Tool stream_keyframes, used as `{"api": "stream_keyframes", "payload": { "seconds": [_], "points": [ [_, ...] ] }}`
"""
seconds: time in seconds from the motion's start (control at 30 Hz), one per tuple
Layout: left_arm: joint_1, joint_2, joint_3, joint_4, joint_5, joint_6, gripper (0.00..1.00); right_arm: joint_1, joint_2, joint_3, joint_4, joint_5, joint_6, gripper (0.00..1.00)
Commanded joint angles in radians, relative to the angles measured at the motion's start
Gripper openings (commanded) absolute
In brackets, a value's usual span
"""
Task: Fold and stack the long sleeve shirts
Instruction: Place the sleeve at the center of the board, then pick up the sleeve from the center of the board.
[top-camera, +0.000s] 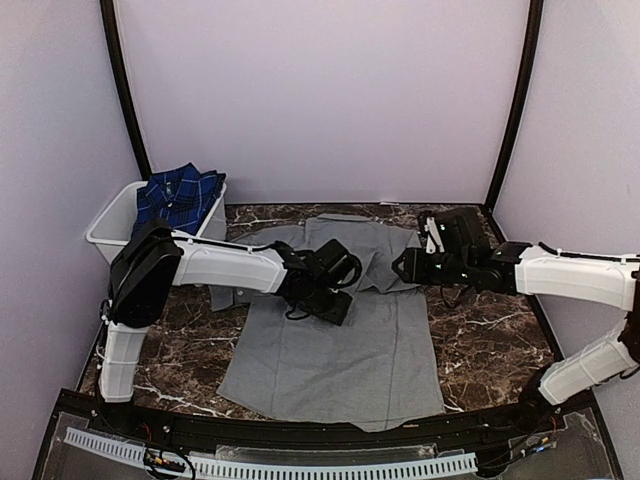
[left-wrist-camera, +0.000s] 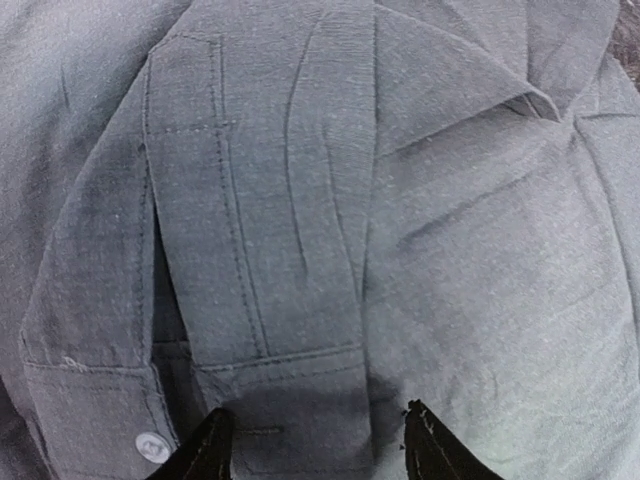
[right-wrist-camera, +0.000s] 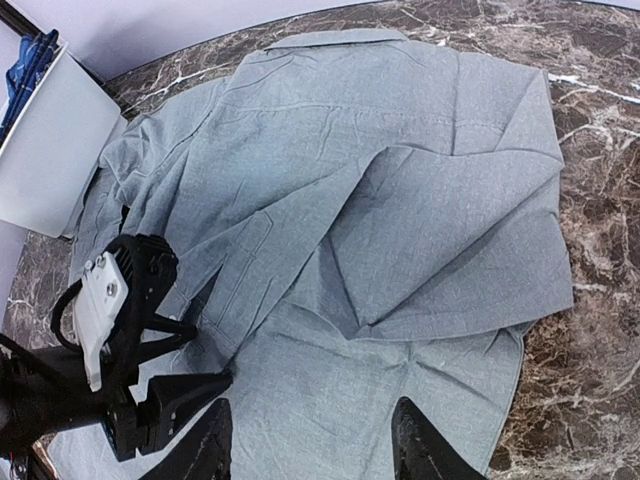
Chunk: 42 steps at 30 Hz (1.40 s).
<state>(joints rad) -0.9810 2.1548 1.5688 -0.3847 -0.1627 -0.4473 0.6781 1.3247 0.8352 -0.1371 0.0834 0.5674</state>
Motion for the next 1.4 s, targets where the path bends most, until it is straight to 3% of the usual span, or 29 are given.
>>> {"api": "stream_keyframes", "payload": {
  "seconds": [0.0,0.17,0.57,0.73,1.07,1.37],
  "points": [
    [-0.009,0.025,0.06,-0.069,-0.081,0.012,0.57,-0.002,-0.035,-0.038,0.007,0.002,0.017,0.51],
    [-0.015,0.053,0.086,-0.084,-0.057,-0.001,0.52,-0.002,-0.04,-0.053,0.005,0.009,0.004,0.51],
    [-0.016,0.064,0.193,-0.186,-0.123,0.003,0.1,-0.012,-0.036,-0.064,-0.005,0.031,0.0,0.51],
    [-0.015,0.043,0.269,-0.23,-0.113,0.006,0.0,-0.021,-0.038,-0.066,-0.029,0.053,0.021,0.51],
    [0.036,-0.087,0.351,-0.249,-0.042,-0.014,0.0,-0.049,-0.056,-0.08,-0.093,0.085,0.07,0.51],
    [0.213,-0.25,0.341,-0.211,-0.01,-0.003,0.0,-0.054,-0.06,-0.118,-0.174,0.097,0.133,0.51]
  ]
}}
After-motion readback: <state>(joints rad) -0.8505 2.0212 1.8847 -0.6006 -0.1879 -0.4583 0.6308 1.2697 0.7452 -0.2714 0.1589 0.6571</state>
